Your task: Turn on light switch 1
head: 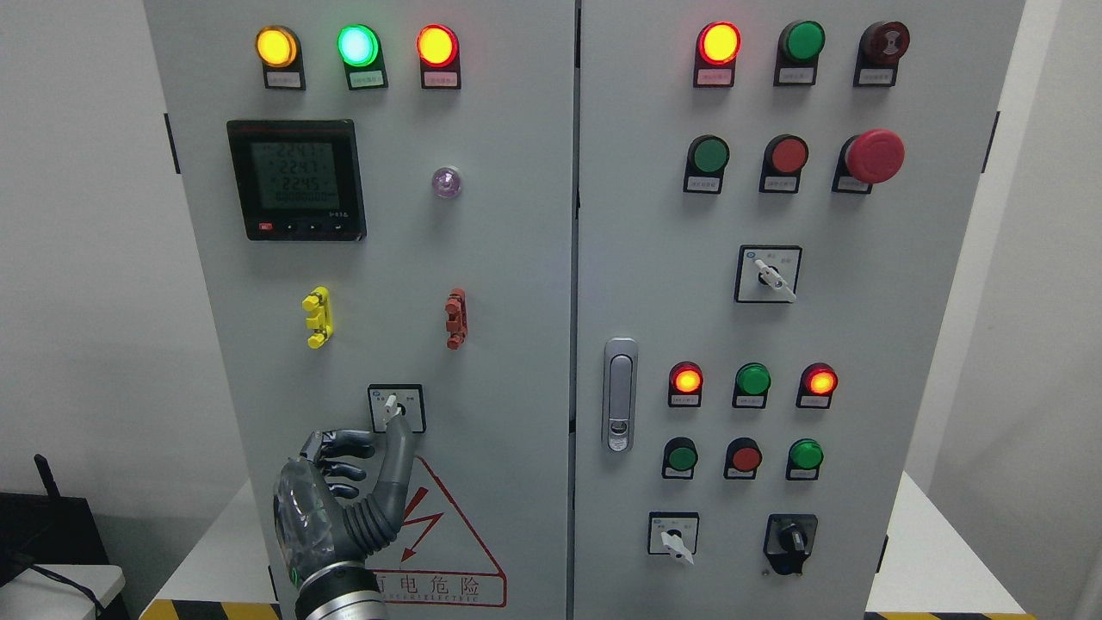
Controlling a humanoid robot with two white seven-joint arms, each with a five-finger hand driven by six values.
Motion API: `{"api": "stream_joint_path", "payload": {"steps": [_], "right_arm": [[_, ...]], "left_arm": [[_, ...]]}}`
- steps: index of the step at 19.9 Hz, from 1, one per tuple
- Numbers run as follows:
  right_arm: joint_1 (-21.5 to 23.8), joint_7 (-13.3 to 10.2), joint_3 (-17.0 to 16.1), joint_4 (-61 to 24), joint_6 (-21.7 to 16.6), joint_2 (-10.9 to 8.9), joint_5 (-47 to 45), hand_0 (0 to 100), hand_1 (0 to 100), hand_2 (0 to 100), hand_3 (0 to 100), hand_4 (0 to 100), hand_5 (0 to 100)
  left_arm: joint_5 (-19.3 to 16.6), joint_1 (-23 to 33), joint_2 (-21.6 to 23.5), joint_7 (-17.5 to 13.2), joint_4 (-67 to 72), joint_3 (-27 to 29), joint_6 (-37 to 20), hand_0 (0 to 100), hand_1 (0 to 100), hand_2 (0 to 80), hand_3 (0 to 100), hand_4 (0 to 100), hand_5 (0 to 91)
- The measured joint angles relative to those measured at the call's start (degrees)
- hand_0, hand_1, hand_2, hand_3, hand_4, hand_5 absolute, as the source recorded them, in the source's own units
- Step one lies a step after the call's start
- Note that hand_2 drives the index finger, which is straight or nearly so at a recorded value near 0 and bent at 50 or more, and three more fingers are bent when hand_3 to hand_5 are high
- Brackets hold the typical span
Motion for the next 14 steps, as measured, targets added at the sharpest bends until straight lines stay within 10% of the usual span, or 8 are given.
{"api": "stream_joint_path", "payload": {"steps": [14], "right_arm": [[0.0,-0.2,0.0,0.0,0.0,0.0,0.0,12,39,0,0,0,0]], "left_arm": [[1.0,-1.7,0.0,-0.1,0.9,-0.6,2.2,15,43,53.0,66,72,62.7]]}}
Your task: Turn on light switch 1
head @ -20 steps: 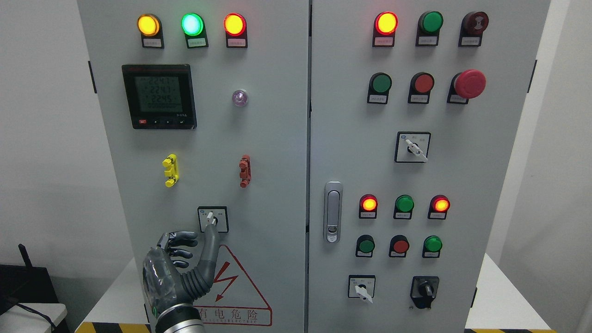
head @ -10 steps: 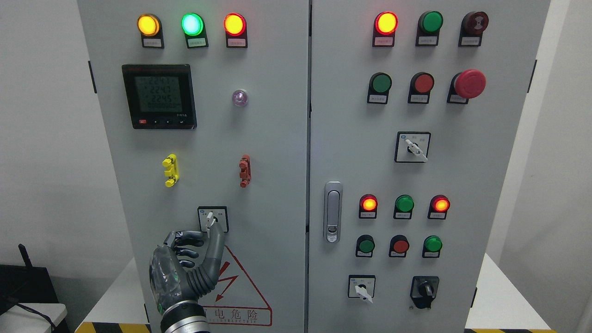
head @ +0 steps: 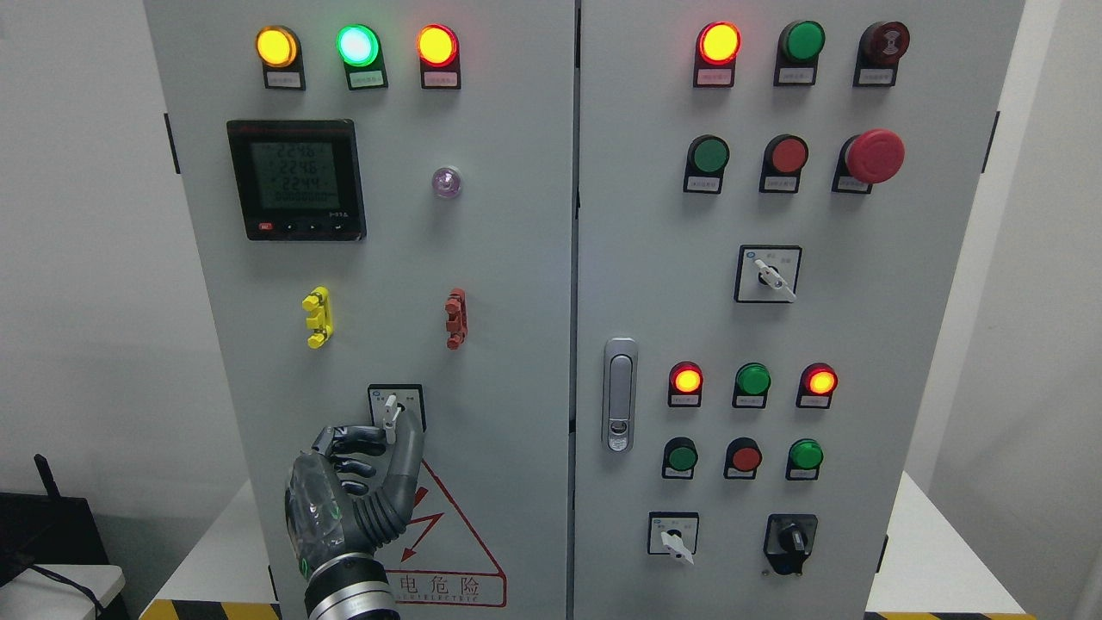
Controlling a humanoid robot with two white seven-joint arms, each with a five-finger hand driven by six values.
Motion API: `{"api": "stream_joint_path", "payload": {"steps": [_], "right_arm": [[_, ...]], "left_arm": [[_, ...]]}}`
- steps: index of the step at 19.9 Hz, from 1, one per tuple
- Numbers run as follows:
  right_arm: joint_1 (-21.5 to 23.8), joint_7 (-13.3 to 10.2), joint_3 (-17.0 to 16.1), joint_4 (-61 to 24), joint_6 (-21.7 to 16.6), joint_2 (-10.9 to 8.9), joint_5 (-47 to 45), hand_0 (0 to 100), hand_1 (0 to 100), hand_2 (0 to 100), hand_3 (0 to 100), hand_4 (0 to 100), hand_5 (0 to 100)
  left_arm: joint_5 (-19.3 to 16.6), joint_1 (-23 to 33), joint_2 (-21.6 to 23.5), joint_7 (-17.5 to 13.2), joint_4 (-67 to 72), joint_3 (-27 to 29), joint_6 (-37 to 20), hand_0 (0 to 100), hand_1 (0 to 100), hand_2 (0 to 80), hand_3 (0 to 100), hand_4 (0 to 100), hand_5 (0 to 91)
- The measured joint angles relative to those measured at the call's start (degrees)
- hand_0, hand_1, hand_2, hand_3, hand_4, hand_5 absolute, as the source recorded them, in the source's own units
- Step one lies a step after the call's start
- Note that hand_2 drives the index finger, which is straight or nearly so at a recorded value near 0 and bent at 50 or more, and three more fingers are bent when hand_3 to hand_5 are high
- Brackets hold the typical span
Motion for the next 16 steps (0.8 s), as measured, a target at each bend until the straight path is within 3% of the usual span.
{"api": "stream_joint_path", "payload": {"steps": [16], "right_arm": [[0.0,0.2,0.0,0.0,0.0,0.0,0.0,12,39,0,0,0,0]], "left_arm": [[1.2,-0.9,0.0,0.7,0.9,-0.2,1.1,20,38,53.7,68,73,62.7]]}}
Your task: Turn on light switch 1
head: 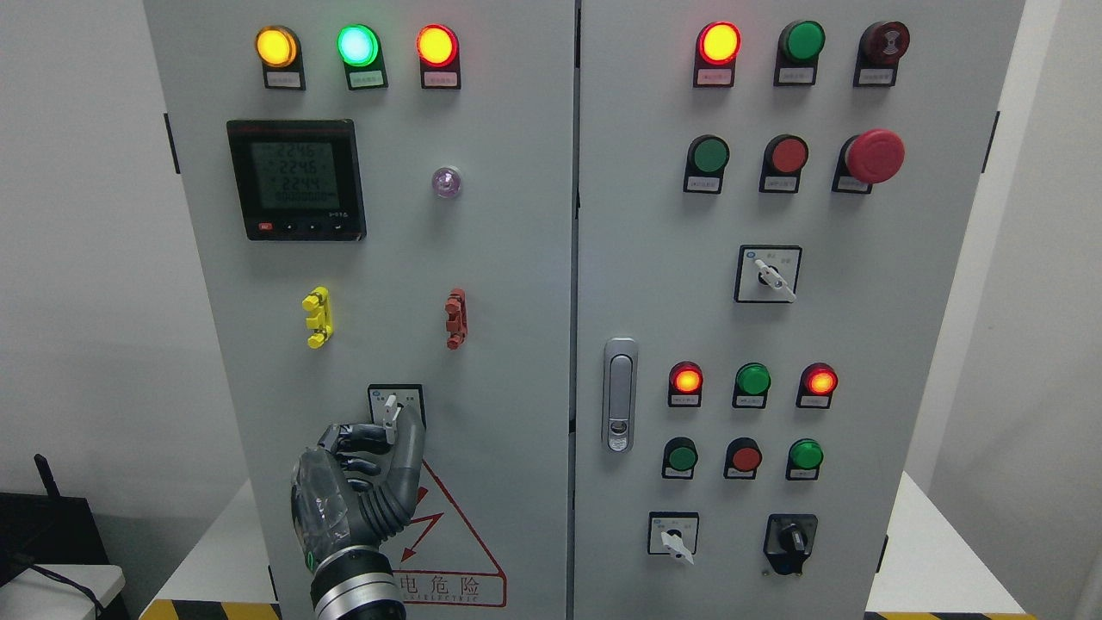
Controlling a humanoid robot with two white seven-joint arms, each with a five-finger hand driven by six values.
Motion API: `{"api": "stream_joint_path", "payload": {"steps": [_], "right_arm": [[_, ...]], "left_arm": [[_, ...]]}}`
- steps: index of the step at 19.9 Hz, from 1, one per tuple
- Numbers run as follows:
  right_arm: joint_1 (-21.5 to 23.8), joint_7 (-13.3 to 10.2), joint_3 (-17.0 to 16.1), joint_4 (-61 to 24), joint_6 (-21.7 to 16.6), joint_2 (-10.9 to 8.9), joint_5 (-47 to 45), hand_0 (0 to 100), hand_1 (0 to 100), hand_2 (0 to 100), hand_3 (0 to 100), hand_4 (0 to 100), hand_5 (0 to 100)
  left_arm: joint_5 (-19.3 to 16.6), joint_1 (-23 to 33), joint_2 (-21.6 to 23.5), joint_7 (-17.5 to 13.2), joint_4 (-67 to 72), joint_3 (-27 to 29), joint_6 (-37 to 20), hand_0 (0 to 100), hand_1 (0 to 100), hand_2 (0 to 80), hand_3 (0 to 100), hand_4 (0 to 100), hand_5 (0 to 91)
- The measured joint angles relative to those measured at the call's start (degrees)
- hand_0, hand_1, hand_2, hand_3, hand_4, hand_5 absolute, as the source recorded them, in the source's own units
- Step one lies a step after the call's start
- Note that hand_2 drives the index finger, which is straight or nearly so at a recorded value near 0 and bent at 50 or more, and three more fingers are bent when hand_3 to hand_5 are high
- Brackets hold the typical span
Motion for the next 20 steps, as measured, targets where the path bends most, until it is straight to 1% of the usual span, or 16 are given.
{"api": "stream_joint_path", "payload": {"steps": [16,20], "right_arm": [[0.0,0.1,0.0,0.0,0.0,0.0,0.0,12,39,0,0,0,0],[0.0,0.2,0.0,0.0,0.0,0.0,0.0,12,39,0,0,0,0]], "left_arm": [[1.0,-0.3,0.0,0.2,0.4,0.0,0.3,23,37,54.1,68,73,63.0],[1.5,-0.4,0.0,0.8,0.5,0.0,-0.2,23,37,54.2,68,73,63.1]]}}
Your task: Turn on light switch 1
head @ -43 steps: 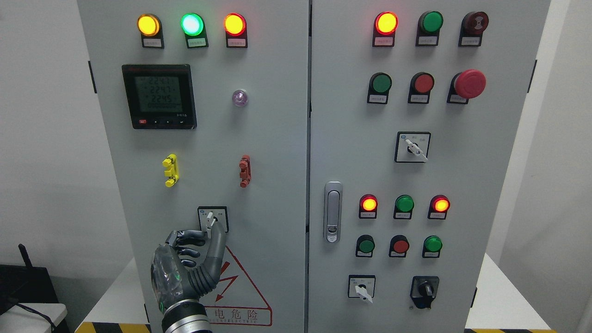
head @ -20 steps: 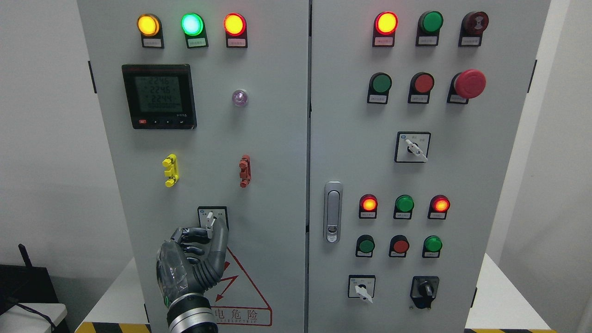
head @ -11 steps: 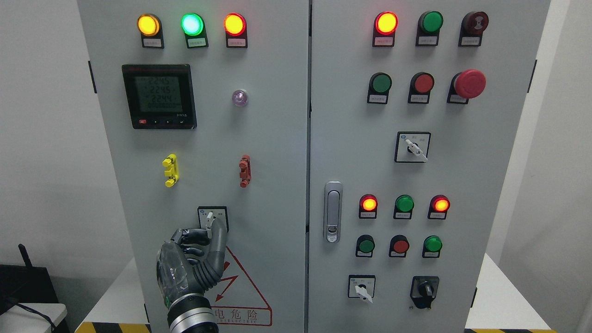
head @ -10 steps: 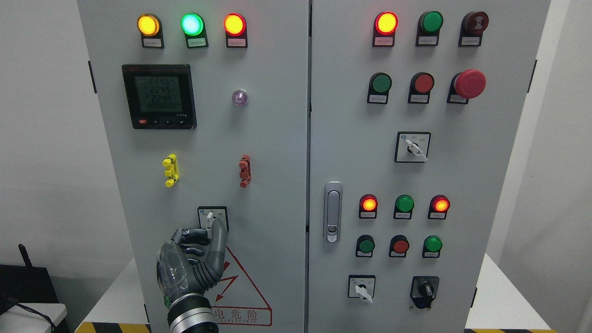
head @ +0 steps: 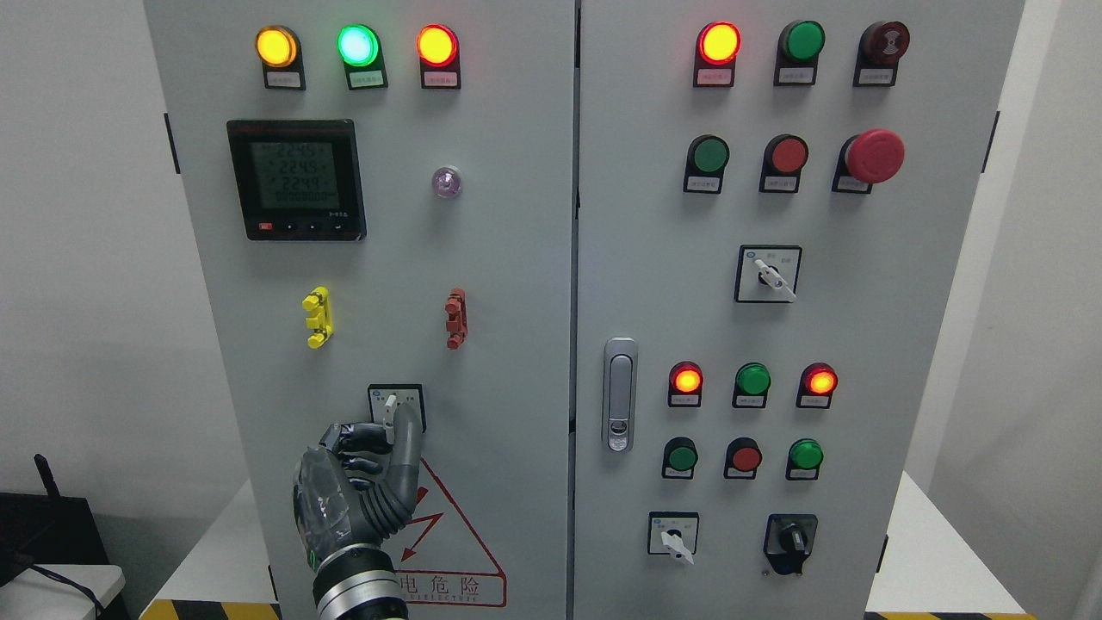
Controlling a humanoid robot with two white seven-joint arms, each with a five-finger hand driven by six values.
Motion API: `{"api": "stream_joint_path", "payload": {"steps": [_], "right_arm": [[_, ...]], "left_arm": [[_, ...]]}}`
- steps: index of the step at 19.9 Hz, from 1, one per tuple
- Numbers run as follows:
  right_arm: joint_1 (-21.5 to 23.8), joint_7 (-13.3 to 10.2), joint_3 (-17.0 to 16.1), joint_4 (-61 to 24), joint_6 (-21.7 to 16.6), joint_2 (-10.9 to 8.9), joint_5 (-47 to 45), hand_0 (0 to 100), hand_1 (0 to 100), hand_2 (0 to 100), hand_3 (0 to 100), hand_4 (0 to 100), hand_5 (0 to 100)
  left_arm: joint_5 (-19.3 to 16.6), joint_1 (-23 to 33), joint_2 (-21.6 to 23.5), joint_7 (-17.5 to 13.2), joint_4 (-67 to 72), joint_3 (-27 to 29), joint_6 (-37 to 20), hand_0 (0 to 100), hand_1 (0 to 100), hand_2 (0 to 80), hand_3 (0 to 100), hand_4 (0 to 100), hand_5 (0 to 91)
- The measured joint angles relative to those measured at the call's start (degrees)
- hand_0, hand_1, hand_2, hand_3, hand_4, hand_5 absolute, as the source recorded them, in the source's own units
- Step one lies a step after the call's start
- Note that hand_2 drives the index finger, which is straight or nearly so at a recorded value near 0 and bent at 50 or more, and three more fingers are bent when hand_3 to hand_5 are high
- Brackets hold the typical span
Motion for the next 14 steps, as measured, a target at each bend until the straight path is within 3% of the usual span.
{"api": "stream_joint_path", "payload": {"steps": [14], "right_arm": [[0.0,-0.1,0.0,0.0,0.0,0.0,0.0,12,39,0,0,0,0]], "left_arm": [[0.5,-0.5,0.0,0.3,0.2,0.0,0.1,24,39,55.5,69,73,63.1]]}}
